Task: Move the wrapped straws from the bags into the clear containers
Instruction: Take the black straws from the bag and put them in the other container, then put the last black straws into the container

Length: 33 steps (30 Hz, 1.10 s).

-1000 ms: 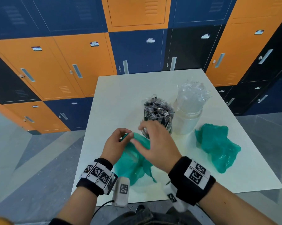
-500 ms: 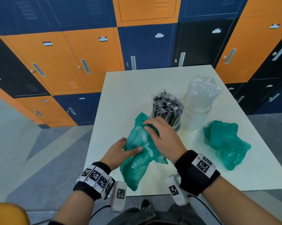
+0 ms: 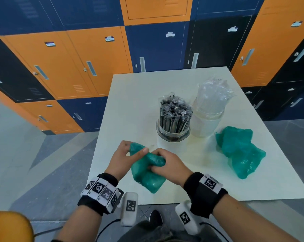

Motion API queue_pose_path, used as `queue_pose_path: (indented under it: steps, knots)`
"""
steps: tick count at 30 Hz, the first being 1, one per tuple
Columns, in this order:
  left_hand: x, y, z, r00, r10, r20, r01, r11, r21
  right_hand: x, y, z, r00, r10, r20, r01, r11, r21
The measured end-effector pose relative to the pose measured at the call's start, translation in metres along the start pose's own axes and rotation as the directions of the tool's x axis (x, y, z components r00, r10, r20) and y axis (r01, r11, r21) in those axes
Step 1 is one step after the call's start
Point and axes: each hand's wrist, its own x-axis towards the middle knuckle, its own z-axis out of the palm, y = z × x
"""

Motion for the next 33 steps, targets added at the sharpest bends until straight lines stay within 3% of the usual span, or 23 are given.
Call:
queue_pose_path:
  steps: [2, 5, 7, 9, 11, 14, 15, 18, 20, 22, 25, 30, 33]
  knots:
    - [-0.004, 0.002, 0.007, 1.000, -0.014, -0.004, 0.014, 1.000, -0.019, -0.004, 0.005, -0.012, 0.998, -0.007, 0.067, 0.000, 0.994, 0.106]
    - [-0.012, 0.001, 0.020, 0.980, -0.084, 0.180, 0.105, 0.988, -0.110, -0.012, 0.008, -0.035, 0.990, -0.012, 0.139, -0.022, 0.971, 0.236]
    - [-0.017, 0.001, 0.033, 0.948, -0.104, 0.300, 0.151, 0.979, -0.138, -0.017, 0.016, -0.051, 0.998, -0.003, 0.068, -0.015, 0.963, 0.268]
    - [-0.023, 0.003, 0.050, 0.934, -0.100, 0.343, 0.137, 0.987, -0.087, -0.024, 0.026, -0.071, 0.996, -0.004, -0.085, 0.025, 0.968, 0.251]
    - [-0.030, 0.009, 0.070, 0.954, -0.100, 0.284, 0.120, 0.991, -0.056, -0.037, 0.032, -0.090, 0.985, 0.020, -0.169, 0.022, 0.971, 0.240]
    - [-0.036, 0.015, 0.105, 0.989, -0.111, 0.100, 0.108, 0.994, 0.034, -0.062, 0.034, -0.113, 0.994, 0.032, -0.100, 0.011, 0.917, 0.398]
    - [-0.038, 0.017, 0.116, 0.990, -0.133, 0.048, 0.130, 0.989, 0.065, -0.071, 0.035, -0.117, 0.995, -0.003, -0.098, 0.040, 0.926, 0.376]
    - [-0.044, 0.027, 0.150, 0.975, -0.222, -0.029, 0.223, 0.974, 0.039, -0.096, 0.045, -0.120, 0.971, -0.227, -0.073, 0.229, 0.973, 0.034]
    - [-0.049, 0.035, 0.170, 0.962, -0.273, -0.017, 0.272, 0.960, -0.074, -0.105, 0.057, -0.120, 0.950, -0.314, 0.007, 0.310, 0.936, -0.169]
    - [-0.056, 0.046, 0.184, 0.946, -0.319, 0.060, 0.323, 0.910, -0.262, -0.108, 0.073, -0.123, 0.949, -0.315, 0.015, 0.308, 0.915, -0.261]
    - [-0.062, 0.054, 0.191, 0.931, -0.304, 0.202, 0.359, 0.864, -0.353, -0.106, 0.089, -0.133, 0.960, -0.268, -0.075, 0.247, 0.944, -0.218]
    - [-0.068, 0.060, 0.189, 0.922, -0.238, 0.305, 0.297, 0.941, -0.161, -0.107, 0.091, -0.154, 0.987, -0.100, -0.129, 0.078, 0.984, -0.162]
    - [-0.066, 0.056, 0.179, 0.907, -0.232, 0.351, 0.253, 0.967, -0.015, -0.108, 0.097, -0.172, 0.960, -0.058, -0.273, 0.038, 0.996, -0.078]
